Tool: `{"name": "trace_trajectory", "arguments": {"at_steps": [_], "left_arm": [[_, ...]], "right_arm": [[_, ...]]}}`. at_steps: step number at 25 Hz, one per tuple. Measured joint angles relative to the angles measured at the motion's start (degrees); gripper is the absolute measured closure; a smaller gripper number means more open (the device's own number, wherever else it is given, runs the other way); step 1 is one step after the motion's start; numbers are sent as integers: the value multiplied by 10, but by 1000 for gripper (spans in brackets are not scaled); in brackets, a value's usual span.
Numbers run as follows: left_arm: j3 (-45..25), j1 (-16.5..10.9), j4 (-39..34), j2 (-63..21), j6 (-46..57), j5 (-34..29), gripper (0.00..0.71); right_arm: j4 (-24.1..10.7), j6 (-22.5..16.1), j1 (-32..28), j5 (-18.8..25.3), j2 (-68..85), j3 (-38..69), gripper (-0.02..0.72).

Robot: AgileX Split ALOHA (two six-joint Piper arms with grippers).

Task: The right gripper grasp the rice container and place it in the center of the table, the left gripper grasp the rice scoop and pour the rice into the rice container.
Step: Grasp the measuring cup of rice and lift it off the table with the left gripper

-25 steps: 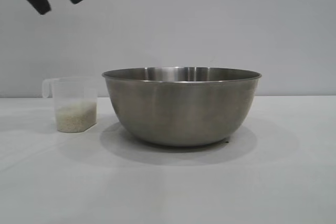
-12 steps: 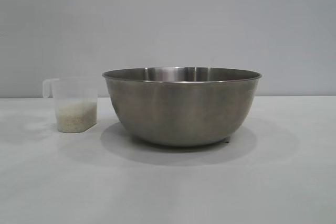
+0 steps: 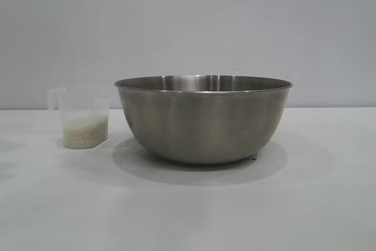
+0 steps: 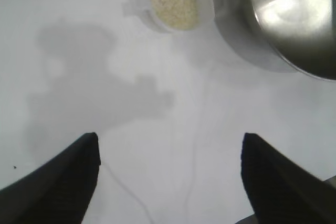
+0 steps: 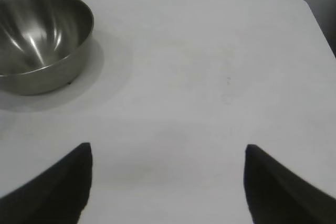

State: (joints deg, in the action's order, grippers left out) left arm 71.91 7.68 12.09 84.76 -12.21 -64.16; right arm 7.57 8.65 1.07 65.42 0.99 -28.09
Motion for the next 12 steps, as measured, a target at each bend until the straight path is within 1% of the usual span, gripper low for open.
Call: {"name": "trace_trajectory", "arguments": {"at_steps": [2, 6, 9, 12], "left_arm": [[-55, 0, 1, -32, 0, 43, 217], [-168, 0, 6, -110, 0, 155, 217], [-256, 0, 23, -165, -16, 260, 217], [-327, 0, 54, -206, -35, 352, 217]], "right_arm": [[0, 0, 0, 0, 0, 0, 146], [0, 0, 0, 0, 0, 0, 146], [0, 0, 0, 0, 0, 0, 146], [0, 0, 0, 0, 0, 0, 146]]}}
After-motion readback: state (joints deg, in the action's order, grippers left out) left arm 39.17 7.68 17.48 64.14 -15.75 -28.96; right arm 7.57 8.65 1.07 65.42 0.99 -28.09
